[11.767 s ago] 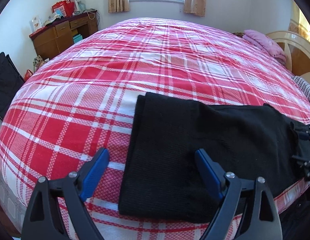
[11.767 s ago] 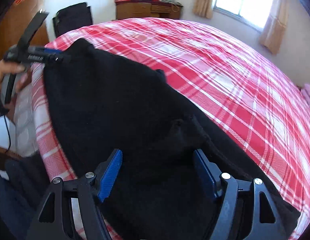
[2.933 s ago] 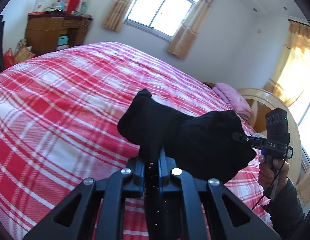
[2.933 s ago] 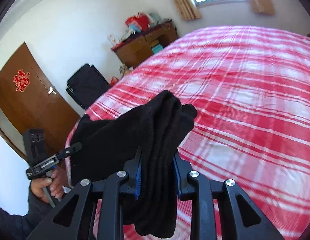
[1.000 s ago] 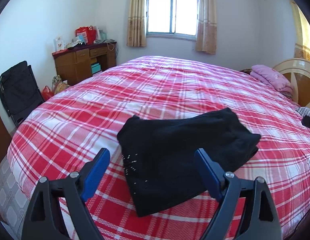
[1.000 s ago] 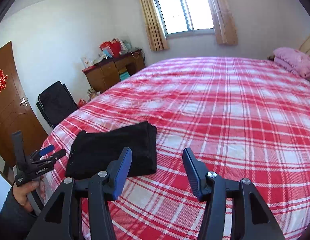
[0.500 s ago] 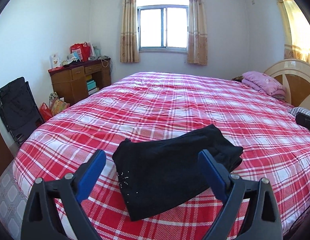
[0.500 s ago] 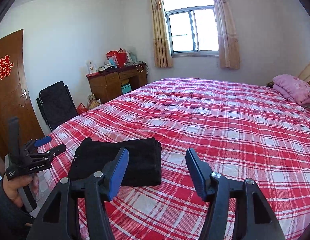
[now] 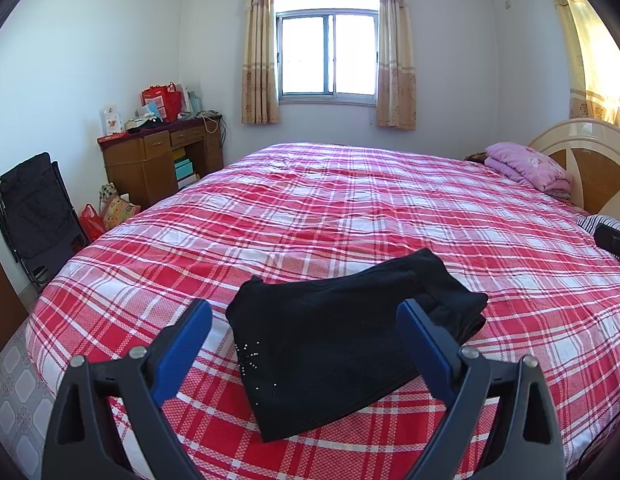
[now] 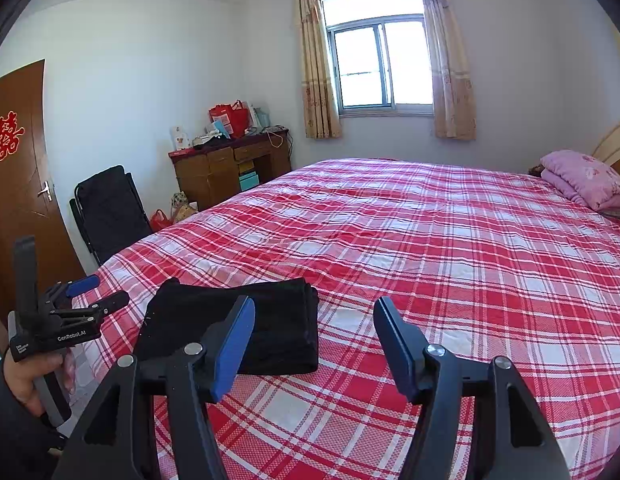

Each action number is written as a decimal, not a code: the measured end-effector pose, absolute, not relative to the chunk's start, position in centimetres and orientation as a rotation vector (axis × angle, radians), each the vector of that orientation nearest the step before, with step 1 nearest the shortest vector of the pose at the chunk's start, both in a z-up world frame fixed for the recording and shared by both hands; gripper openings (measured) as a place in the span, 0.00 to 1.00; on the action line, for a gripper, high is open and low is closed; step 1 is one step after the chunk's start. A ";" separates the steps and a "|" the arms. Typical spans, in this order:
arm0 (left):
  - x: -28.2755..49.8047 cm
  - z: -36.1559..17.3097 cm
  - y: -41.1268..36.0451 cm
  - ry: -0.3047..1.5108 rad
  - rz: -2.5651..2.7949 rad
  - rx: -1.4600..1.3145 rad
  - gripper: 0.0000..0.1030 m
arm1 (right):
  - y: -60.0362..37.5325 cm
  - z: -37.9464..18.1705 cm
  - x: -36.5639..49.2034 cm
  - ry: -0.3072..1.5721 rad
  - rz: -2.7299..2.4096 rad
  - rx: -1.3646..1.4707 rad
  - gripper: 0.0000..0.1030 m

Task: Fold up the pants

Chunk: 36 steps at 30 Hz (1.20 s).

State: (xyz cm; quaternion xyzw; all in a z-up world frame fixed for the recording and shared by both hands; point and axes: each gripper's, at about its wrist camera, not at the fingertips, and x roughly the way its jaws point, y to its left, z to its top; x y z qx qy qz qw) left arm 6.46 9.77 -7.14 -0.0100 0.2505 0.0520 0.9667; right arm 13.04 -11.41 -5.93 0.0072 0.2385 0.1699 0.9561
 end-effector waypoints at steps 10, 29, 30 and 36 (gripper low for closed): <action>6.5 -7.1 9.8 0.509 0.105 -0.020 0.93 | -11.2 -5.9 12.8 0.475 0.344 0.006 0.62; 6.6 -7.0 10.3 0.508 0.107 -0.020 0.96 | -10.6 -5.4 12.1 0.446 0.344 -0.025 0.64; 6.6 -7.0 10.4 0.509 0.110 -0.020 0.96 | -10.6 -5.4 12.0 0.445 0.344 -0.026 0.64; 6.6 -6.6 10.2 0.486 0.101 -0.018 1.00 | -10.5 -5.1 11.7 0.430 0.347 -0.025 0.64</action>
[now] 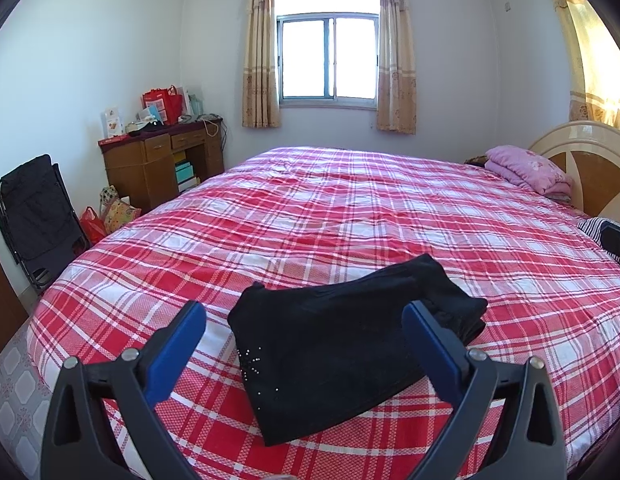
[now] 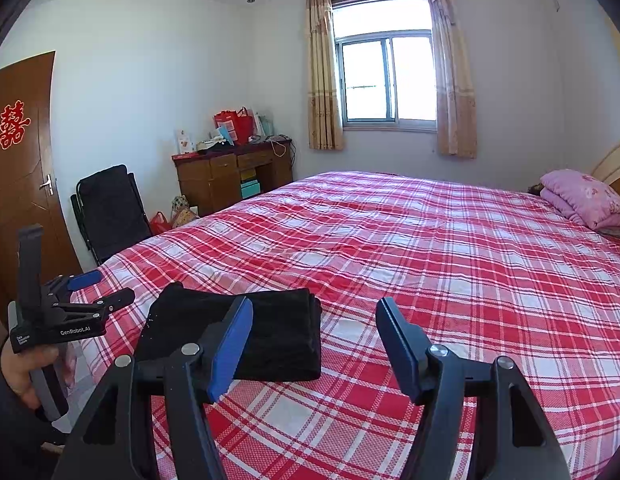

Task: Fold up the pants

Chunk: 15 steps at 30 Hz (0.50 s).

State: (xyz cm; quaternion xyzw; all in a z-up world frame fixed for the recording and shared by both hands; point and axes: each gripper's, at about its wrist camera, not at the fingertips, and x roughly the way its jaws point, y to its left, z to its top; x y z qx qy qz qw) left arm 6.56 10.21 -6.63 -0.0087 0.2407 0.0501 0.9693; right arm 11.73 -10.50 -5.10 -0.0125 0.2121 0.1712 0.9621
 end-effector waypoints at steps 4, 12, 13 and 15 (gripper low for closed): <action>6.4 -6.5 10.1 0.474 0.104 -0.010 1.00 | -10.4 -5.2 11.7 0.427 0.345 -0.034 0.64; 6.6 -6.6 10.4 0.489 0.106 -0.025 1.00 | -10.1 -5.4 11.7 0.430 0.345 -0.040 0.64; 6.6 -6.6 10.4 0.490 0.109 -0.026 1.00 | -10.1 -5.4 11.7 0.430 0.344 -0.039 0.64; 6.7 -6.7 10.5 0.492 0.110 -0.027 1.00 | -10.0 -5.4 11.7 0.430 0.345 -0.040 0.64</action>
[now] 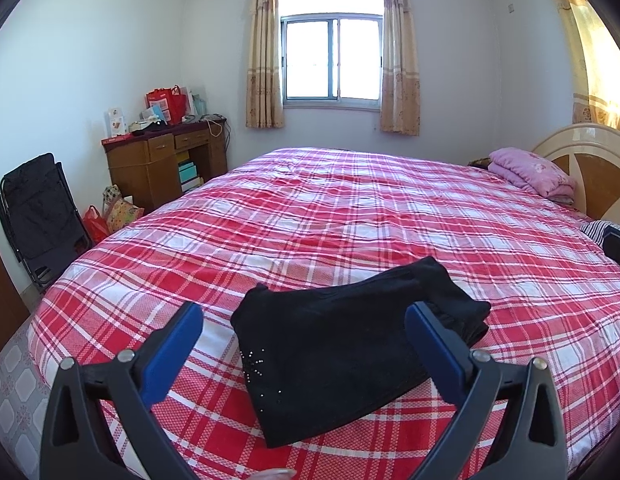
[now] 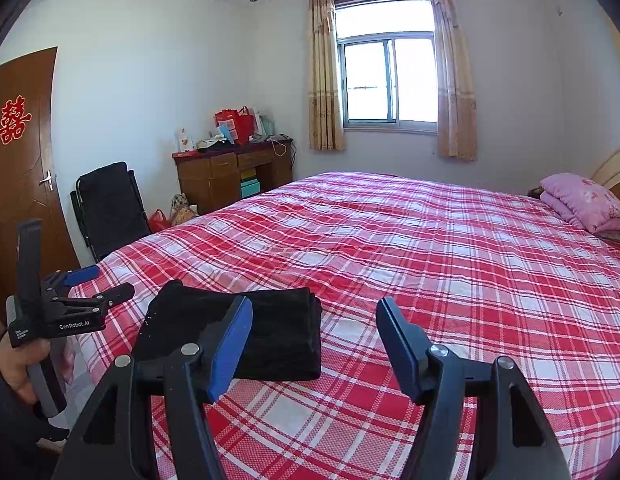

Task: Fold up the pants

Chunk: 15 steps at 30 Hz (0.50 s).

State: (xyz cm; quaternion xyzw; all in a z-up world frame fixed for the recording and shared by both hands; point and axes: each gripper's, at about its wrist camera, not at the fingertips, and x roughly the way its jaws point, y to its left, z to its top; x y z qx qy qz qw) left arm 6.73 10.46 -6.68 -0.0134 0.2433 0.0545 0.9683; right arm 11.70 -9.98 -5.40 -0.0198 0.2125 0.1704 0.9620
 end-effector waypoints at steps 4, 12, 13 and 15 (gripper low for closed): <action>6.9 -6.9 10.4 0.503 0.117 -0.028 1.00 | -9.9 -5.5 11.7 0.432 0.347 -0.045 0.64; 7.0 -7.4 10.7 0.511 0.144 -0.030 1.00 | -9.8 -5.6 11.6 0.436 0.345 -0.053 0.64; 7.1 -7.4 10.7 0.509 0.147 -0.030 1.00 | -9.8 -5.6 11.6 0.436 0.345 -0.054 0.64; 7.2 -7.5 10.8 0.510 0.151 -0.024 1.00 | -9.8 -5.7 11.6 0.437 0.343 -0.055 0.64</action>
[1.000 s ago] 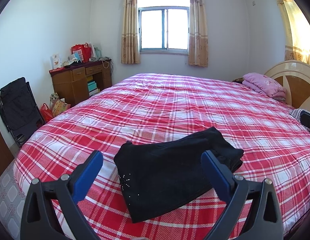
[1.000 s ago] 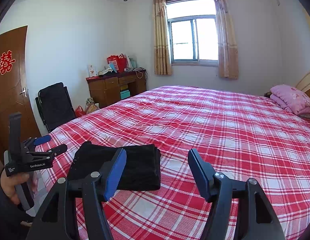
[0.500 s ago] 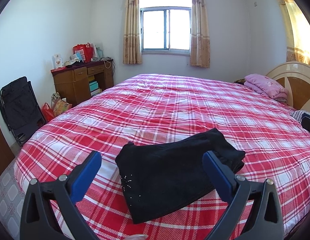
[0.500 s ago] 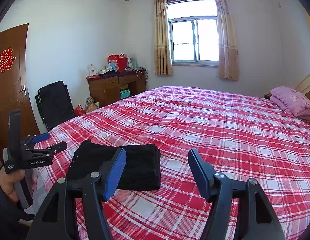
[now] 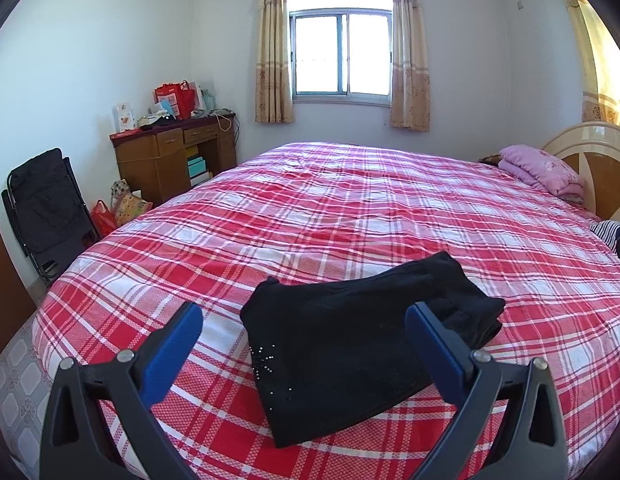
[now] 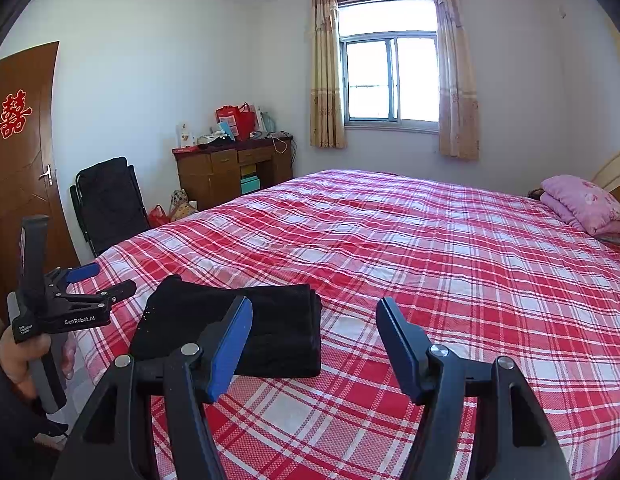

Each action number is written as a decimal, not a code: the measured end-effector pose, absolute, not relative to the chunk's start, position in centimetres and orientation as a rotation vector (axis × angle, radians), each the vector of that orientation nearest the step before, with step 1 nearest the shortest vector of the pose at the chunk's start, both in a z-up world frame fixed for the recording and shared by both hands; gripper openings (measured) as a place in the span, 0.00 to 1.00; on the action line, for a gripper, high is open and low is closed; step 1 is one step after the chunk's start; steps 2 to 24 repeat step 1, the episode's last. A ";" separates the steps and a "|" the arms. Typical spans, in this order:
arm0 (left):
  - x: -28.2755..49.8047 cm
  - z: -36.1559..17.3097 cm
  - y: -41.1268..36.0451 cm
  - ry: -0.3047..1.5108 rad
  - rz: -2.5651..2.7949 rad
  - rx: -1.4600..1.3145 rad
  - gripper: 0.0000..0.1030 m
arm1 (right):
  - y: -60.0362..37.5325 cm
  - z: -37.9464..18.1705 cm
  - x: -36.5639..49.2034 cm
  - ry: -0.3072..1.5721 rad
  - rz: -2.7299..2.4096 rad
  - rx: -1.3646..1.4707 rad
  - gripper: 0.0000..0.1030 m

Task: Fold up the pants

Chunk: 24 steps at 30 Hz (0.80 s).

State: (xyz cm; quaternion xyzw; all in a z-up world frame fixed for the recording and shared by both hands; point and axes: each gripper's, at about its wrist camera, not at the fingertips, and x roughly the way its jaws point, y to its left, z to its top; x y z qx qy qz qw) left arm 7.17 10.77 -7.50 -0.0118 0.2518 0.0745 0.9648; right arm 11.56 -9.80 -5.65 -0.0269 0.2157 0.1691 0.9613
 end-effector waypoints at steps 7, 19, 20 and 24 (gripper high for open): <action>7.2 -7.5 10.8 0.512 0.145 -0.027 1.00 | -9.8 -5.7 11.6 0.438 0.343 -0.054 0.64; 7.2 -7.5 10.8 0.512 0.145 -0.027 1.00 | -9.8 -5.7 11.6 0.438 0.343 -0.054 0.64; 7.2 -7.5 10.8 0.512 0.145 -0.027 1.00 | -9.8 -5.7 11.6 0.438 0.343 -0.054 0.64; 7.2 -7.5 10.8 0.512 0.145 -0.027 1.00 | -9.8 -5.7 11.6 0.438 0.343 -0.054 0.64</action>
